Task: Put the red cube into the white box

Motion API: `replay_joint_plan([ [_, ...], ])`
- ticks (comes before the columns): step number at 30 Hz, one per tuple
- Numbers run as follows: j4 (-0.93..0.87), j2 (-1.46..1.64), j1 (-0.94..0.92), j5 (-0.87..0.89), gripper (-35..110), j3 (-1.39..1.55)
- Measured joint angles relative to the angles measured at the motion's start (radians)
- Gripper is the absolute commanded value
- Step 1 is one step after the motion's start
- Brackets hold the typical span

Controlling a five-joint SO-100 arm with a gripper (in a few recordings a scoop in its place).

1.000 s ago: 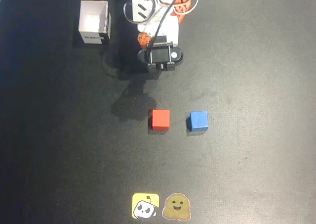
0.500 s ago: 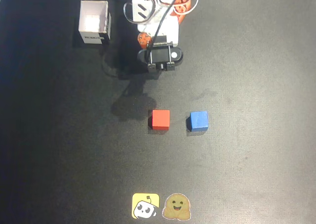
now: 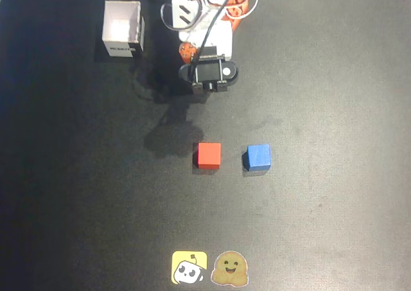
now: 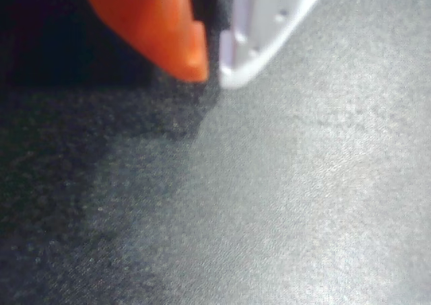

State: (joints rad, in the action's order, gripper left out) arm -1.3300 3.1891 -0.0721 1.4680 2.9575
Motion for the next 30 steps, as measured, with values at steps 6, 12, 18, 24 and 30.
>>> replay_joint_plan([
  [6, 0.008, 0.000, 0.000, 0.006, 0, 0.000],
  [12, 0.029, 0.000, 0.000, 0.006, 0, -0.011],
  [18, 0.014, -0.049, -0.014, -0.026, 1, -0.141],
  [24, 0.015, -0.397, -0.014, -0.063, 1, -0.416],
  [30, 0.140, -0.563, -0.014, -0.063, 3, -0.459],
])
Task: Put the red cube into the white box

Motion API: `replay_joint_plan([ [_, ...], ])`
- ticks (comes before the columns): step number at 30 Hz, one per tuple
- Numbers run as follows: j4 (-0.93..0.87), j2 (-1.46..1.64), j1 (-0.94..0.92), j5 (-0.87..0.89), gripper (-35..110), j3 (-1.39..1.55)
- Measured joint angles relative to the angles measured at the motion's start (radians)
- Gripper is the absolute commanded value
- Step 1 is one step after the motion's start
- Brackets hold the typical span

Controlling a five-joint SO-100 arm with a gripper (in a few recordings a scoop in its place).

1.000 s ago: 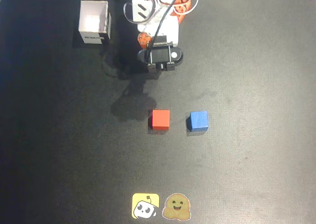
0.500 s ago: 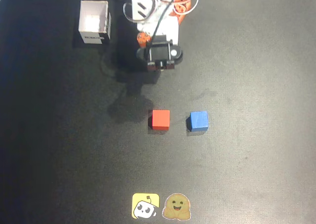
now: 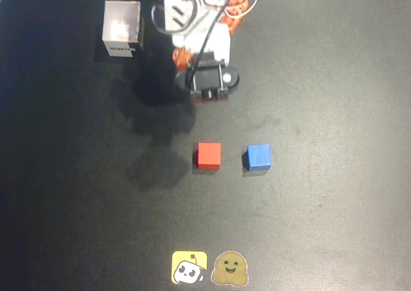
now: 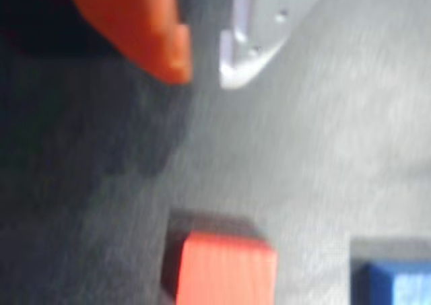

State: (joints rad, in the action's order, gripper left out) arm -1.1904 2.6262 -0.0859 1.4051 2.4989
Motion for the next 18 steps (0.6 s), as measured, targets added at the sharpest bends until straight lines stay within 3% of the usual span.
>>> replay_joint_plan([
  [18, 0.081, -0.661, 0.075, 0.044, 4, -0.451],
])
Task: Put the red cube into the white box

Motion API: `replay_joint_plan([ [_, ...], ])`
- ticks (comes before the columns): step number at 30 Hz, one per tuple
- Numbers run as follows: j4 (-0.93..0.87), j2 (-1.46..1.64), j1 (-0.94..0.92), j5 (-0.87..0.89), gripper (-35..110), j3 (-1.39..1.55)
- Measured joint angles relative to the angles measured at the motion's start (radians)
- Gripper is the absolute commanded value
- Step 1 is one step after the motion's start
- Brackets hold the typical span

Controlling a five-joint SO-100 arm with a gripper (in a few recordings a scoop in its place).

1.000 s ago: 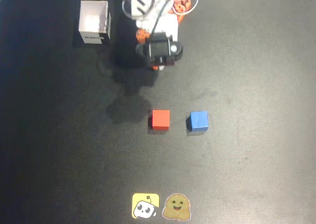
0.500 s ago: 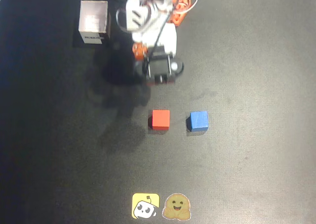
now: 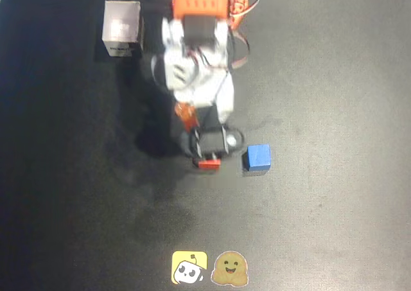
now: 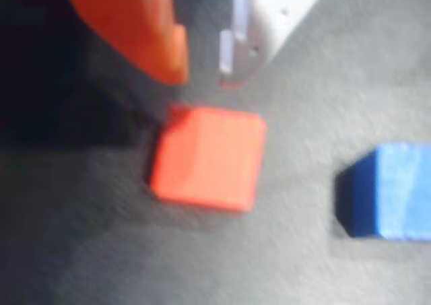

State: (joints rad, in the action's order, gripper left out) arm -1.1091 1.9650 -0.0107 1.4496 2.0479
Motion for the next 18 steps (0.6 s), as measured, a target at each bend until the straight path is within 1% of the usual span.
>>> replay_joint_plan([
  [2, 0.037, -0.025, 0.008, 0.008, 5, 0.000],
  [13, 0.081, -0.063, 0.037, 0.031, 20, 0.009],
  [15, 0.121, -0.069, 0.041, 0.029, 24, 0.041],
  [18, 0.195, -0.080, 0.040, 0.028, 24, 0.097],
])
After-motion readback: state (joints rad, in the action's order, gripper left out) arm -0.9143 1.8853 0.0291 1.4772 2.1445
